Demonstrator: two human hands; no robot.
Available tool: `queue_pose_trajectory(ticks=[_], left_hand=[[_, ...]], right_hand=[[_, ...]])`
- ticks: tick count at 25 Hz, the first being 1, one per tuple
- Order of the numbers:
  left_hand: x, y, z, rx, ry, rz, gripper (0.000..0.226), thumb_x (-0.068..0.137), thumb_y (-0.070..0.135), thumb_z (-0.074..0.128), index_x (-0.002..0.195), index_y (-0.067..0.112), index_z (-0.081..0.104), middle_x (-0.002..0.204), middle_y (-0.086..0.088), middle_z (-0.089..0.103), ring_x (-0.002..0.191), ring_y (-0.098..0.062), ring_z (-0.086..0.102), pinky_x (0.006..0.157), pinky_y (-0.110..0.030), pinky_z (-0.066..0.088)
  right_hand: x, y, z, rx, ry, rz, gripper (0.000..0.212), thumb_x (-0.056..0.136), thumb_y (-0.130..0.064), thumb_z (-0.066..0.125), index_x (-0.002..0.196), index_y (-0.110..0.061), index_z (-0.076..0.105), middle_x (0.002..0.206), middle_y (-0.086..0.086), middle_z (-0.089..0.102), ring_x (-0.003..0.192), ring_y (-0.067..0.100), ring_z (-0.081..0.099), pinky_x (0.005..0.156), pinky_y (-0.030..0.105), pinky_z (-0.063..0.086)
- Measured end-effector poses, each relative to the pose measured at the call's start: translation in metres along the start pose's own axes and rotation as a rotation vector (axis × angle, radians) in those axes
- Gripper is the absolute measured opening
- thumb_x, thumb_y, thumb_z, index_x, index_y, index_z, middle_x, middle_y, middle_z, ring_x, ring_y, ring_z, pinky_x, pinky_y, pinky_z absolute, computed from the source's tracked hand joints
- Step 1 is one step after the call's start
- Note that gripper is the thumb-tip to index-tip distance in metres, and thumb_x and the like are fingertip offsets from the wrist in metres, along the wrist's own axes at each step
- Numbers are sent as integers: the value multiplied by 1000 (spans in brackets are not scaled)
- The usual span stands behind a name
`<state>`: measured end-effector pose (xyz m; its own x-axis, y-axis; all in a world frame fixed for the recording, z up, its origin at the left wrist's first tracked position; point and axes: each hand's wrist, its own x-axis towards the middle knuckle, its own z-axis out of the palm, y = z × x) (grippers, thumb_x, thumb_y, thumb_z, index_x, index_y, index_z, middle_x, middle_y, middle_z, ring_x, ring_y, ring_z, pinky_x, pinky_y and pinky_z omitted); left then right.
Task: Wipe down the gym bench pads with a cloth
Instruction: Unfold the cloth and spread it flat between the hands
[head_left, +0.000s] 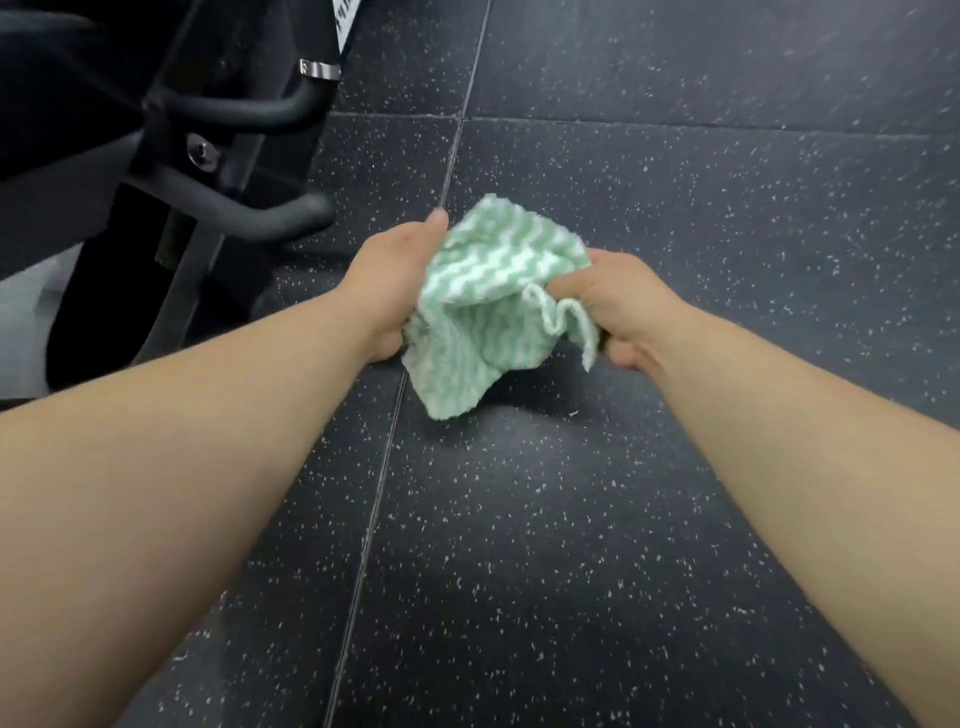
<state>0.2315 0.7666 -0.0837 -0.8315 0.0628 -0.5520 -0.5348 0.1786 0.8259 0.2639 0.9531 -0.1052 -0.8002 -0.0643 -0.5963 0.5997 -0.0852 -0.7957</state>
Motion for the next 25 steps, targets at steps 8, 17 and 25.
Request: queue_pose_trajectory(ticks=[8, 17, 25], left_hand=[[-2, 5, -19, 228, -312, -320, 54, 59, 11, 64, 110, -3, 61, 105, -16, 67, 90, -32, 66, 83, -39, 51], [-12, -3, -8, -342, -378, -506, 65, 67, 73, 55, 102, 20, 68, 104, 3, 65, 63, -12, 64, 60, -26, 57], [7, -6, -9, -363, 222, -145, 38, 90, 3, 55, 122, 23, 50, 104, -4, 62, 71, -14, 65, 53, -22, 53]], right_hand=[[-9, -20, -52, -29, -29, 211, 25, 62, -4, 57, 86, -3, 60, 100, 26, 68, 69, 36, 55, 72, 40, 48], [-1, -5, -55, 384, 137, -5, 65, 90, 5, 55, 142, -30, 37, 112, 13, 60, 83, 27, 73, 68, 42, 59], [-4, 3, -68, -59, 56, 37, 23, 86, -9, 64, 108, -12, 72, 100, 9, 75, 97, 25, 71, 91, 44, 54]])
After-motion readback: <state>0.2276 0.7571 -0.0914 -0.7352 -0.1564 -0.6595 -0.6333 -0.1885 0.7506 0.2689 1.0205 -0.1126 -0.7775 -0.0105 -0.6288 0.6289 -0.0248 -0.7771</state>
